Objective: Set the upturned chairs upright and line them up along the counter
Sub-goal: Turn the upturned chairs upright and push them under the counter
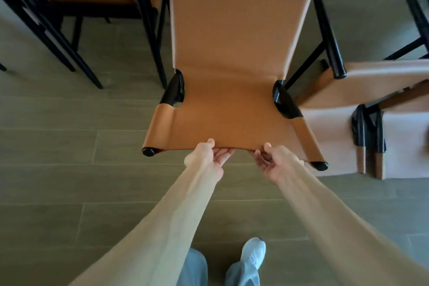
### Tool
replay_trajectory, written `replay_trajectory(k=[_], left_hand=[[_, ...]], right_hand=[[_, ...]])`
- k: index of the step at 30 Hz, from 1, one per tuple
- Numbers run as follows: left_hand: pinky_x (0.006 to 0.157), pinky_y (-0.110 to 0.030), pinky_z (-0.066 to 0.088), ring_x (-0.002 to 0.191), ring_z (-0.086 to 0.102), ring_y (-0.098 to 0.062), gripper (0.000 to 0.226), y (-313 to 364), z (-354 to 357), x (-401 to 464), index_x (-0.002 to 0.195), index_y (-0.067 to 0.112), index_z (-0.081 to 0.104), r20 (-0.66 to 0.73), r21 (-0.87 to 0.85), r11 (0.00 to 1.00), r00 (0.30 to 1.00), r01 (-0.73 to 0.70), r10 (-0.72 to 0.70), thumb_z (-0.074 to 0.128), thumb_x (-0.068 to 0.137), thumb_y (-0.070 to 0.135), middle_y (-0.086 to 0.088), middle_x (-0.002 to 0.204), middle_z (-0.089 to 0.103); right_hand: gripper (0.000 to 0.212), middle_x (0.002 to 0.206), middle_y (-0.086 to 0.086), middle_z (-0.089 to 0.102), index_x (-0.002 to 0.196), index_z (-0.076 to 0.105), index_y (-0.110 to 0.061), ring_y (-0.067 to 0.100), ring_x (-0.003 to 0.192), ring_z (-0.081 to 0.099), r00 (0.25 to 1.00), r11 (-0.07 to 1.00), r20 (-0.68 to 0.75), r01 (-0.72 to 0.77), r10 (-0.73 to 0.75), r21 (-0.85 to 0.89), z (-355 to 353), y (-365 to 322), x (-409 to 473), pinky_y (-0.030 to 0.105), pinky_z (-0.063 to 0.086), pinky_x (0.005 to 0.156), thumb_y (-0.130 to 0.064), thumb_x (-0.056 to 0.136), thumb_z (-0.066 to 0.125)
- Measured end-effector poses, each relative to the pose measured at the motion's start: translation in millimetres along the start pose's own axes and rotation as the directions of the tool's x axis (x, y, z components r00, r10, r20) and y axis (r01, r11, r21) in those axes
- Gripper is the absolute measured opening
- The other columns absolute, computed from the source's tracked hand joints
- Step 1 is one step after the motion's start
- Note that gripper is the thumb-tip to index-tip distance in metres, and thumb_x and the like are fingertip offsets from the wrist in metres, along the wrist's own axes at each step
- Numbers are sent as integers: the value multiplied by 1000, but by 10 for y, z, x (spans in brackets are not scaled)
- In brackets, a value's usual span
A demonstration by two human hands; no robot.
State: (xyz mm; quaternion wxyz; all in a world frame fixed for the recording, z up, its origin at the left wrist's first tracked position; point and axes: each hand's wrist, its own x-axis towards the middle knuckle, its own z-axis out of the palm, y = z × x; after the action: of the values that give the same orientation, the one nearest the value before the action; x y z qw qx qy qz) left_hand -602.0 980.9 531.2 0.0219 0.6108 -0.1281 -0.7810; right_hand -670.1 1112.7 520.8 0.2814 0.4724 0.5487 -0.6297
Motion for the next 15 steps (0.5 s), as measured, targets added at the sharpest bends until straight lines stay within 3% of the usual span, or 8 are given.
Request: replay_trajectory(k=[3, 6, 9, 13, 15], left_hand=[[83, -54, 60, 93, 70, -42, 24, 375, 451, -153, 123, -8, 55, 35, 77, 997, 999, -26, 24, 54, 98, -7, -31, 110, 65], [79, -54, 60, 96, 69, -45, 27, 671, 783, -191, 124, -6, 52, 103, 167, 983, 993, -75, 58, 52, 97, -11, -33, 112, 63], [75, -54, 62, 86, 73, -43, 30, 915, 1080, -122, 120, -3, 52, 168, 266, 948, 976, -178, 136, 56, 93, -15, -32, 104, 65], [69, -51, 63, 73, 76, -38, 27, 1198, 1538, -67, 116, -1, 54, 188, 315, 911, 958, -268, 216, 58, 93, -13, -29, 96, 68], [66, -52, 63, 74, 75, -38, 25, 1333, 1752, -59, 114, 0, 53, 213, 329, 906, 955, -268, 205, 57, 93, -13, -29, 97, 68]], right_hand=[[12, 80, 17, 62, 109, 56, 2, 24, 60, 64, 999, 998, 14, 50, -50, -30, 318, -466, -215, 21, 50, 35, -3, 99, 58], [16, 90, 15, 67, 113, 57, 1, 25, 64, 67, 994, 989, 4, 105, -105, -99, 571, -842, -289, 25, 56, 41, -3, 98, 60], [14, 101, 15, 71, 111, 57, -3, 25, 70, 75, 976, 964, 28, 218, -216, -150, 805, -1126, -271, 26, 56, 47, -6, 98, 60], [7, 84, 14, 72, 94, 54, -8, 18, 54, 74, 948, 938, 8, 317, -319, -139, 1123, -1506, -247, 26, 60, 51, -8, 99, 59], [4, 81, 14, 74, 97, 57, -6, 18, 52, 73, 940, 929, 29, 340, -339, -147, 1267, -1706, -218, 30, 61, 56, -9, 99, 59]])
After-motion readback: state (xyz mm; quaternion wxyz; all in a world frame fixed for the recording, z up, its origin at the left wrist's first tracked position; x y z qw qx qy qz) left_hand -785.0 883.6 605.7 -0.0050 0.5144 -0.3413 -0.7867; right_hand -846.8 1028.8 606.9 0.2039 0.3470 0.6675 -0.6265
